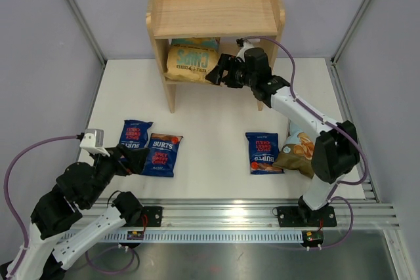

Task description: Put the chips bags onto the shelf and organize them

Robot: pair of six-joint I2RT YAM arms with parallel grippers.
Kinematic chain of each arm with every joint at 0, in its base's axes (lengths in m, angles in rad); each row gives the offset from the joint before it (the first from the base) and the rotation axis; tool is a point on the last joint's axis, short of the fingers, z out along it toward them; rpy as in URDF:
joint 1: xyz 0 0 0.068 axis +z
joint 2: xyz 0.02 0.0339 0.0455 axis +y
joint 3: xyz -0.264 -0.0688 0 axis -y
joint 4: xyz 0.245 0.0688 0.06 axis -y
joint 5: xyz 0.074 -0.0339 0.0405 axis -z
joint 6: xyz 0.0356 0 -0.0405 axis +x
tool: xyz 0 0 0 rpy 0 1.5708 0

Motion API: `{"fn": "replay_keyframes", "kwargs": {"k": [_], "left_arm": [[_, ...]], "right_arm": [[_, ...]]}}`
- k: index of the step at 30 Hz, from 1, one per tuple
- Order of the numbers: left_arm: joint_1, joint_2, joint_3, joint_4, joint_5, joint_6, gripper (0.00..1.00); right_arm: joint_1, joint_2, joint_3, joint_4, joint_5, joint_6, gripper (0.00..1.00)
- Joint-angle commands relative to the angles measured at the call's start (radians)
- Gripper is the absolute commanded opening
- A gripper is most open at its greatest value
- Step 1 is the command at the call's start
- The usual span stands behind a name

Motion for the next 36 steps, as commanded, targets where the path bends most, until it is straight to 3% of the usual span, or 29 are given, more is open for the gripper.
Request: {"fn": "replay_keyframes", "kwargs": {"k": [1,2,12,18,24,28,36], "left_arm": [[-0.004,0.027,0.008,0.043,0.012,0.021,0.99],[-0.004,0.045,0.014,0.039,0.012,0.024,0.99],[-0.006,0.181,0.043,0.043,0.076,0.052,0.99],[-0.004,0.292,-0.011,0.222,0.243,0.021,0.99],[-0.018,0.56,-0.1,0.63,0.563,-0.039,0.99],[-0.102,0.805,-0.052,0.885,0.615,-0.074,0.99],[-0.202,1.339,0.225,1.051,0.611,-0.099,0.99]], "right_arm": [[0.0,-0.159,-0.033,-0.035,0.072,-0.051,0.93],[0.002,-0.171,-0.044,-0.045,0.09,-0.057,0.99],[-0.001,-0.495,-0.289,-0.232,0.194,-0.121,0.99],[-0.001,-0.762,-0.429,-0.431,0.243,-0.126,0.99],[-0.001,-1.032,-0.463,-0.66,0.438,-0.06,0.99],[-0.001,-1.183,-0.423,-0.798,0.492,-0.034,0.99],[0.0,-1.293,-0.308,-0.956,0.48,-0.052,0.99]]}}
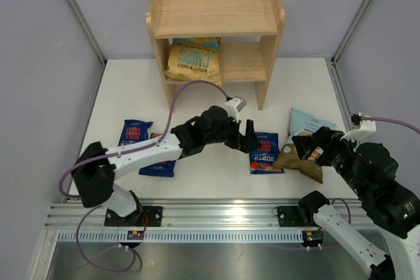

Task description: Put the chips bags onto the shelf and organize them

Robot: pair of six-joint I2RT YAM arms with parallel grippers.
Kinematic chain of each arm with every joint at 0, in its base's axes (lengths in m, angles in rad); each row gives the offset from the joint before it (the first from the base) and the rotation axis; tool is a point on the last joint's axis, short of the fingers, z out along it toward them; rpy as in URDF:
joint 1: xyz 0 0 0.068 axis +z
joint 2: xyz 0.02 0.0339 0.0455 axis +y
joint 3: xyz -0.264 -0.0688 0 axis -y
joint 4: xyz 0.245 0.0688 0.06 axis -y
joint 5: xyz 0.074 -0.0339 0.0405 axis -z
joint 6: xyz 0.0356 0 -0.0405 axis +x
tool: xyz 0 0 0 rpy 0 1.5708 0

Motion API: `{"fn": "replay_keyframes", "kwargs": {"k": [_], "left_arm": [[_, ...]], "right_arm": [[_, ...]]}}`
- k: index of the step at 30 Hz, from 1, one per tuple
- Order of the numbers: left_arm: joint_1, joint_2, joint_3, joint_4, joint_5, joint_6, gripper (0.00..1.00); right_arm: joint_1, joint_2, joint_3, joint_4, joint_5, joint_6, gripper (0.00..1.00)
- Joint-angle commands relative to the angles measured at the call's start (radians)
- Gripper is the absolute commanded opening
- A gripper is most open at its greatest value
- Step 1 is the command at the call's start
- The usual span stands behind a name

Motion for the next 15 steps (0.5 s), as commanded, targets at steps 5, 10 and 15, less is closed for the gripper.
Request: {"fn": "replay_keyframes", "kwargs": {"k": [5,10,15], "left_arm": [[-0.02,0.392,0.364,0.173,0.089,-0.048,0.99],[-0.026,0.578,0.524,0.156,0.149,-0.074,0.99],[-0.058,0.751,0.713,0.07,0.164,-0.076,0.99]], "right_arm": [[0.001,-0.101,0.06,-0.085,-0.064,-0.012,0.99],[0.001,-0.167,0.067,-0.089,-0.092,0.0,0.99],[-0.001,-0.192,0.07,-0.089,-0.135,0.014,0.99]]}}
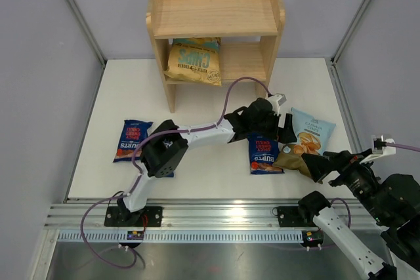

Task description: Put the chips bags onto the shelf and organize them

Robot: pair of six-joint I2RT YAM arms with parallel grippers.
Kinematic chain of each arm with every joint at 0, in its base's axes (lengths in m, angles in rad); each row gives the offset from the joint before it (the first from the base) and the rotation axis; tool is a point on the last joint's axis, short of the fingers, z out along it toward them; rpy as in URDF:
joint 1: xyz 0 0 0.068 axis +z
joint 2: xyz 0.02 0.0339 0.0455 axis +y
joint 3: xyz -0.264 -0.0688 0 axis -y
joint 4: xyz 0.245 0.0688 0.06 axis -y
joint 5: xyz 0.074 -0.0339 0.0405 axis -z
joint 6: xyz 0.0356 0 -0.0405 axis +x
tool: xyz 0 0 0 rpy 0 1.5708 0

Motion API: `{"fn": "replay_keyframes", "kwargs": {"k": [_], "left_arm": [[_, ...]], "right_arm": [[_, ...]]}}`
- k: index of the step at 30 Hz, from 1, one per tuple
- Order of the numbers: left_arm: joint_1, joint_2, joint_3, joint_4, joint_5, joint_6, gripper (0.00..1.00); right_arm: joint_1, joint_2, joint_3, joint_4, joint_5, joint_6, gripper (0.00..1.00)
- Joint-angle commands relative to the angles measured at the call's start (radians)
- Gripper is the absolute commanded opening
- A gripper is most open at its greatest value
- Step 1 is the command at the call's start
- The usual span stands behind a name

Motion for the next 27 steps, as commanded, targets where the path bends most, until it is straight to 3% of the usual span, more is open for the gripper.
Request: {"fn": "replay_keyframes", "kwargs": {"k": [1,9,13,16,18,21,27], "left_arm": [[-0.035,0.077,0.126,-0.014,0.053,-0.024,0.99],[-0.074,0.267,0.323,-0.172,0.001,-0.012,0.98],[-0.078,0.295,0.323,-0.158,0.031,-0.026,0.9],[-0.081,0.287,0.279,-0.072,0.091,-0.052,0.73],[-0.084,0.276,0.248,0.0,0.111,-0.069,0.54],[-0.085,0.241,0.194,0.075,0.12,-0.092,0.37],[-0.09,0.111,0.045,0.261,0.136,-0.086,0.15]], "right_arm": [[0.001,-0.007,0.022,-0.002,-0.063,0.013,1.0],[0.001,-0.029,0.034,-0.004,-0.104,0.025,0.99],[0.001,-0.03,0.037,0.001,-0.148,0.032,0.99],[0.001,-0.032,0.034,0.01,-0.163,0.035,1.0],[-0.001,-0.034,0.029,0.014,-0.163,0.035,0.99],[0.001,-0.034,0.029,0.018,-0.162,0.033,0.99],[0.001,-0.041,0.012,0.019,-0.142,0.025,0.99]]}}
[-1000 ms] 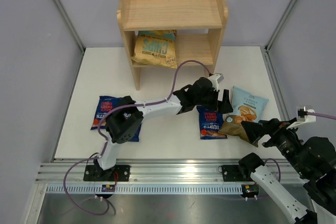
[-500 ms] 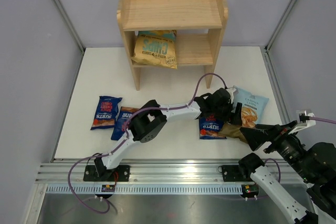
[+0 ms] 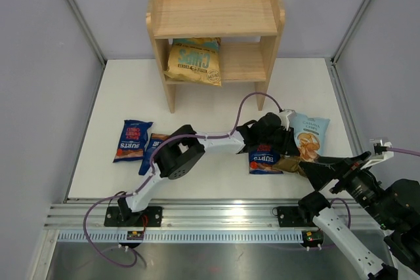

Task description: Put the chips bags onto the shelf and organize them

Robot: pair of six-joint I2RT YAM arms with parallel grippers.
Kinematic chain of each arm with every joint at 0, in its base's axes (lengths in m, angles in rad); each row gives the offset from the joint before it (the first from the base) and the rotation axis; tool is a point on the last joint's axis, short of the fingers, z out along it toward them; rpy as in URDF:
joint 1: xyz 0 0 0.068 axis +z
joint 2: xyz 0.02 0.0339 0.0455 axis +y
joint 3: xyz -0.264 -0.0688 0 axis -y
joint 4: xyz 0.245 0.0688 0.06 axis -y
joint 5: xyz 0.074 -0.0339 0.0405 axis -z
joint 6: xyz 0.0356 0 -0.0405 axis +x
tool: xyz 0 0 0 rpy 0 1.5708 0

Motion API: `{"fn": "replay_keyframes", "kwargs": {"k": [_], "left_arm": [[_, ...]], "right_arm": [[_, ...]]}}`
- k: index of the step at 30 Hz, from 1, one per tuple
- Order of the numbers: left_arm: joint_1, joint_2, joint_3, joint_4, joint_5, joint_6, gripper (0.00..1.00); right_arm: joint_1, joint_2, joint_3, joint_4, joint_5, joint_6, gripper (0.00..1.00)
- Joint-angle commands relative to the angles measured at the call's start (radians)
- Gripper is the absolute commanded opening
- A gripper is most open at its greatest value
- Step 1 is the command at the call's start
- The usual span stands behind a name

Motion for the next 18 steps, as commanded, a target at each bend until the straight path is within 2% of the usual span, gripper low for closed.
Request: {"fn": "replay_keyframes", "kwargs": {"k": [1,7,11,13,16,18], "left_arm": [[-0.014,-0.115,-0.071,0.14,0.035,0.022,0.14],[-0.032,-0.328,-0.278,0.284,-0.013,0.085,0.11],[-0.032,-0.465,-0.398,0.307,-0.066,0.107,0.09],[-0.032,-0.558,-0.458,0.309,-0.108,0.114,0.09],[-0.029,-0.691,-0.565,0.301,-0.191,0.122,0.08],[-0.027,-0.751,-0.62,0.249,-0.267,0.122,0.07]], "right_arm": [[-0.001,-0.013,-0.007,0.027,-0.003,-0.003,1.0],[0.001,-0.026,-0.015,0.034,0.023,-0.014,0.99],[0.001,-0.05,-0.038,0.046,0.074,-0.008,1.0],[-0.001,-0.108,-0.101,0.079,0.109,0.001,0.99],[0.001,-0.173,-0.164,0.165,0.057,-0.003,0.99],[-0.001,-0.152,-0.181,0.195,-0.016,-0.003,0.99]]}}
